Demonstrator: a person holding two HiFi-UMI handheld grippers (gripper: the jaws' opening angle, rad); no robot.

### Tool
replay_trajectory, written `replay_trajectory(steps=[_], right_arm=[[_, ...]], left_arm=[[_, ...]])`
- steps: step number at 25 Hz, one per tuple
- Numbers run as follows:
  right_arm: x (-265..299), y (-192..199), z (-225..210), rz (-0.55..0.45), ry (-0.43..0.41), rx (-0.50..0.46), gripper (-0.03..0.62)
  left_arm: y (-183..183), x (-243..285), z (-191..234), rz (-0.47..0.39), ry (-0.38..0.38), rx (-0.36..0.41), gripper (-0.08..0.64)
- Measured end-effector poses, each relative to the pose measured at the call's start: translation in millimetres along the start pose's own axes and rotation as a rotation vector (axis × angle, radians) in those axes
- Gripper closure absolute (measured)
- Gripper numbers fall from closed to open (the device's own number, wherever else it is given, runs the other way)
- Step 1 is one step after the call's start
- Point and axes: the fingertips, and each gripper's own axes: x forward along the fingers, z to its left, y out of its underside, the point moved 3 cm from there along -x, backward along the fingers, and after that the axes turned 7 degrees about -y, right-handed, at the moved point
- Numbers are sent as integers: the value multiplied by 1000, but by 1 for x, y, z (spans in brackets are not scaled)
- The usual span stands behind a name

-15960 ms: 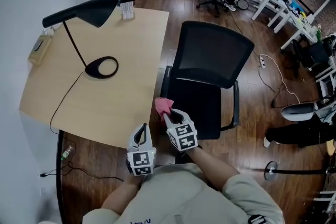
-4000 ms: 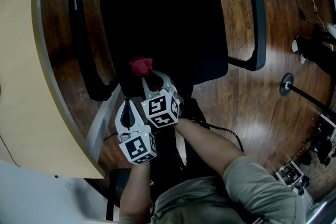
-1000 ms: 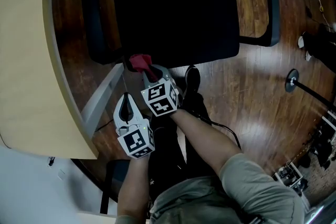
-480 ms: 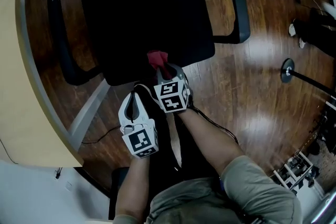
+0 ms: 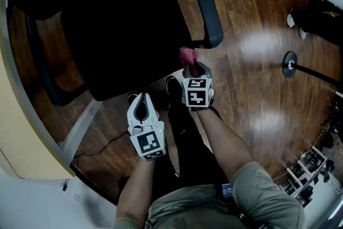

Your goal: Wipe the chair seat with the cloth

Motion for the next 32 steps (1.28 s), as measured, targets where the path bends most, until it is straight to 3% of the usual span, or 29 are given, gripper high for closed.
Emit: replay_trajectory(steps=[4, 9, 17, 25, 32], right_arm=[[2, 9, -25, 17, 5, 15, 520], [6, 11, -27, 9, -22, 19, 520], [-35, -18, -4, -36, -75, -35, 520], [-123, -100, 74, -171, -181, -235, 520], [-191, -163, 186, -280, -355, -392, 520]], left_arm=[[1, 9, -24, 9, 18, 13, 555], [3, 20, -40, 8, 19, 14, 555], [-32, 1, -28, -22, -25, -21, 555], [-101, -60, 32, -117, -115, -80, 555], [-144, -146, 124, -214, -282, -193, 555]])
